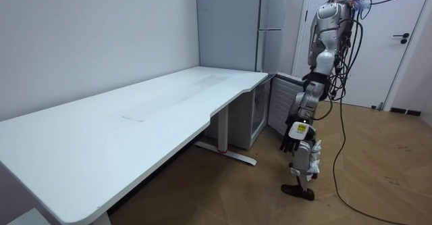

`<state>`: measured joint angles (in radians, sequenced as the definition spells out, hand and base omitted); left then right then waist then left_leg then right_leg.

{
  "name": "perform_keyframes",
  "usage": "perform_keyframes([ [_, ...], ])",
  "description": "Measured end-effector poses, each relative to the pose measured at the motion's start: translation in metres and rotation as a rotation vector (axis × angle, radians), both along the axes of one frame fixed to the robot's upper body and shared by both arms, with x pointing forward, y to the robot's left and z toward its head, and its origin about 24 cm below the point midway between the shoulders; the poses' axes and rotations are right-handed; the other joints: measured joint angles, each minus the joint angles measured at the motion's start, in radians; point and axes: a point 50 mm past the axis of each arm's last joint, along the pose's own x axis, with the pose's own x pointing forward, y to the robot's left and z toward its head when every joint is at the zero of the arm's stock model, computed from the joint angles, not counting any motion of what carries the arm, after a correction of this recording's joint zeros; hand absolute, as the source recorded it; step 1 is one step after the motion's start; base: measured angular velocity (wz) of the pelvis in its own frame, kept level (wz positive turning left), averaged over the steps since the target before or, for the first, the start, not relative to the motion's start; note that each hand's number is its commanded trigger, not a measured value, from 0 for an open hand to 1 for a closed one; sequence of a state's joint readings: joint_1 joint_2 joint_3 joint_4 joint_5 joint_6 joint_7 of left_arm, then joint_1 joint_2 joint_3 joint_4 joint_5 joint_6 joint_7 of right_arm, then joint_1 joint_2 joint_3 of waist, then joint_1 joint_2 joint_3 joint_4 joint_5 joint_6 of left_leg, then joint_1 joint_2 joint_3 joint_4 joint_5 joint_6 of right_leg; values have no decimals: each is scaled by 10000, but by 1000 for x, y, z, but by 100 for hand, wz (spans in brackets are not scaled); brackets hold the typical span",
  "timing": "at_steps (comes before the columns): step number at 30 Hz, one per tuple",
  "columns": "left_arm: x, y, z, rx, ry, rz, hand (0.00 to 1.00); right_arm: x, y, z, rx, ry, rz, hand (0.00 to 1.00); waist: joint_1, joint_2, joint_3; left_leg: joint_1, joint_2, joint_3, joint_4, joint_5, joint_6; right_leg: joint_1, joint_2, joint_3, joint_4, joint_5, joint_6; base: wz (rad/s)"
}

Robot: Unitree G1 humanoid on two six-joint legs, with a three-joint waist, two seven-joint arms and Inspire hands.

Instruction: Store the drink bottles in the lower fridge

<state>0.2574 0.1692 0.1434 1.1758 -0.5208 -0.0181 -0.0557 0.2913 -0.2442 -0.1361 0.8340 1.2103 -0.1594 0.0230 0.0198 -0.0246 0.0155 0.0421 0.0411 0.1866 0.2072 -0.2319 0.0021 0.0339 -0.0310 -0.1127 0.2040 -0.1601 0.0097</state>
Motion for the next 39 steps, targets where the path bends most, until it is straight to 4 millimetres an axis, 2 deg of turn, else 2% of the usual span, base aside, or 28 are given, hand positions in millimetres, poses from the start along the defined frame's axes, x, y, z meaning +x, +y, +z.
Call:
perform_keyframes([
  [2,-2,-2,-1,-72,61,-84,0,13,14,-2,525,-719,467,0,208,145,-10,-6,-13,-50,-1,44,38,14,6,-39,-14,-1,0,10],
  [4,-5,-6,-2,-188,117,-63,0,31,27,0,1190,-1726,1023,0,395,210,18,-9,-38,-64,-12,57,27,16,10,-109,-23,-2,0,7],
  [6,-3,-14,-3,-381,34,-33,0,53,45,6,2025,-3098,1843,0,693,343,-24,-84,-68,-155,-21,118,16,48,-15,-289,-155,-16,-12,14],
  [8,-3,-17,-4,-457,6,-132,0,69,65,12,2793,-4102,2815,0,734,356,-42,-122,-103,-353,7,156,-1,91,-18,-440,-228,-59,-21,34],
  [9,-3,-18,-4,-476,-1,-134,0,68,77,13,3308,-4563,2664,0,841,284,-47,-114,-112,-481,54,193,-20,87,-22,-537,-230,-81,-25,31],
  [12,-9,-20,-4,-598,102,197,0,61,84,11,3930,-4837,2830,0,951,196,-52,-123,-91,-548,147,186,-30,184,-17,-568,-200,-121,-55,4],
  [16,-6,-21,-4,-641,44,223,0,63,86,12,4133,-5023,2853,0,984,220,-57,-123,-107,-559,142,175,-26,229,-31,-564,-169,-120,-55,1],
  [17,-4,-21,-5,-653,4,217,0,64,87,12,4160,-5043,2882,0,986,285,-26,-120,-105,-573,130,164,-18,236,-25,-565,-159,-119,-56,0],
  [26,-7,-23,-5,-772,84,207,0,63,90,11,4365,-5059,3364,0,916,273,-60,-136,-122,-640,175,155,-17,322,-34,-697,-245,-123,-56,3],
  [28,-5,-22,-5,-751,41,200,0,59,90,9,4379,-4995,3361,0,844,229,-94,-129,-142,-758,173,156,-19,372,-38,-801,-364,-122,-54,17],
  [30,-2,-21,-5,-729,-53,213,0,51,86,2,4337,-4637,3425,0,753,198,-122,-112,-158,-839,155,157,-21,459,-37,-841,-373,-131,-42,12],
  [34,4,-20,-5,-693,-183,182,0,47,85,-3,4274,-4196,3554,0,669,188,-112,-26,-171,-905,148,157,-21,578,-57,-910,-375,-143,-23,6],
  [37,5,-19,-4,-650,-257,214,0,41,83,-8,4032,-3701,4264,0,617,138,-82,48,-183,-979,126,148,-24,687,-60,-942,-432,-147,-16,3],
  [39,5,-17,-4,-591,-273,344,0,29,81,-16,3924,-2747,4719,0,625,74,-81,64,-196,-1054,57,139,-26,791,-58,-1017,-528,-147,-16,11],
])
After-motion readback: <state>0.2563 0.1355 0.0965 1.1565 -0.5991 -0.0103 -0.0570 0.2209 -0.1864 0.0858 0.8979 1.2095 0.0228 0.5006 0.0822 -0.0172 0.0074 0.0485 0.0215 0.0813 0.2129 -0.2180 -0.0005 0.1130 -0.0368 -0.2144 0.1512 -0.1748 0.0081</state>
